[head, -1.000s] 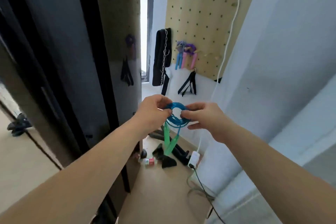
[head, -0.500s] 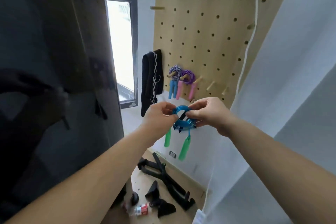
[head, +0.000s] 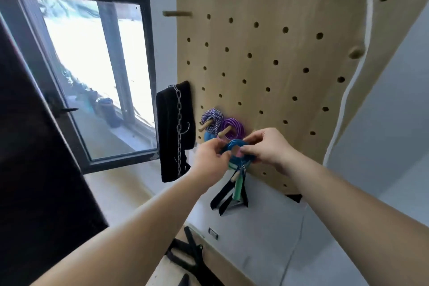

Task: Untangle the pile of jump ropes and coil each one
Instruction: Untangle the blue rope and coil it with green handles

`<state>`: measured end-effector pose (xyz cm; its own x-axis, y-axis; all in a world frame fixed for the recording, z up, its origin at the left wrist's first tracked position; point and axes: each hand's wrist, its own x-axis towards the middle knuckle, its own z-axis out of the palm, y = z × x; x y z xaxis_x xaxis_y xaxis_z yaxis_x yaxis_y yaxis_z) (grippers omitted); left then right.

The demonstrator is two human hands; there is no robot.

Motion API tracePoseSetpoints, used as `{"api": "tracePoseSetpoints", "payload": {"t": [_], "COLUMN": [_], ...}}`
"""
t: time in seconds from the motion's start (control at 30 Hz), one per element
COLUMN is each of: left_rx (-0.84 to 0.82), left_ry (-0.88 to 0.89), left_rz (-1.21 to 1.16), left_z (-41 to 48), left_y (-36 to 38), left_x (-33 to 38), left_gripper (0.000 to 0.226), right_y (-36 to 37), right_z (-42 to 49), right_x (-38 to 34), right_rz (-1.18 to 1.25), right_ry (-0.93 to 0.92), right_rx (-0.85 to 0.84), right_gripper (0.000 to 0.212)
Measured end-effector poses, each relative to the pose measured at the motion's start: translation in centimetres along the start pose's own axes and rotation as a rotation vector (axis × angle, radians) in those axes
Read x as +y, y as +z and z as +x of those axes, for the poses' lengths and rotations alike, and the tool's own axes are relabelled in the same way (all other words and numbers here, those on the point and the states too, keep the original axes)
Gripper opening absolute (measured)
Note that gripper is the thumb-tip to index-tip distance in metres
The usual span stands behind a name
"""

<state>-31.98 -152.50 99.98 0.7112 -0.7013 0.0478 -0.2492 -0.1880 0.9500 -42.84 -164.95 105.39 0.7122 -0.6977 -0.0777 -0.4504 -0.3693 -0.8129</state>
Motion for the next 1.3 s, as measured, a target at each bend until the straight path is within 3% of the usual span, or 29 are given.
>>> {"api": "tracePoseSetpoints", "payload": {"t": [0.27, 0.43, 0.6, 0.67, 0.7, 0.83, 0.9, 1.0, 1.13, 1.3], "left_rx": [-0.042, -0.073, -0.029, 0.003, 0.001, -0.135, -0.21, -0.25, -0.166, -0.052], "left_ry": [-0.063, -0.004, -0.048, -0.108, -0.133, -0.208, -0.307, -0.316, -0.279, -0.195], "left_rz": [0.116, 0.196, 0.181, 0.052, -0.023, -0.098, -0.168, -0.212, -0.169, -0.025], "left_z": [8.3, 10.5, 12.5, 12.9, 13.0, 13.6, 13.3, 11.8, 8.4, 1.3], "left_y": [3.0, 4.4, 5.5, 5.9, 6.1, 6.3, 5.8, 5.0, 3.3, -0.3], "left_x": [-2.9, -3.5, -3.1, -2.4, -2.1, -1.9, -1.7, -1.1, -1.1, -4.1], "left_gripper": [0.02, 0.021, 0.016, 0.008, 0.004, 0.021, 0.022, 0.026, 0.027, 0.024], "right_y": [-0.4, -0.6, -1.1, -1.4, -1.5, -1.6, -1.5, -1.6, -1.1, 4.5], "right_z": [7.4, 9.6, 9.5, 9.8, 10.0, 11.0, 11.1, 10.5, 8.8, 4.2], "right_x": [3.0, 4.5, 4.2, 4.3, 4.4, 4.9, 5.4, 5.2, 3.7, 1.6], "right_rz": [-0.284, -0.404, -0.853, -0.914, -0.898, -0.665, -0.58, -0.579, -0.653, -0.622], "right_ry": [0.004, 0.059, -0.09, -0.136, -0.117, 0.027, 0.045, 0.034, -0.063, -0.332], "right_rx": [0.014, 0.059, 0.264, 0.333, 0.34, 0.296, 0.284, 0.279, 0.259, 0.159], "right_gripper": [0.011, 0.016, 0.014, 0.019, 0.019, 0.01, 0.008, 0.014, 0.018, 0.026]}}
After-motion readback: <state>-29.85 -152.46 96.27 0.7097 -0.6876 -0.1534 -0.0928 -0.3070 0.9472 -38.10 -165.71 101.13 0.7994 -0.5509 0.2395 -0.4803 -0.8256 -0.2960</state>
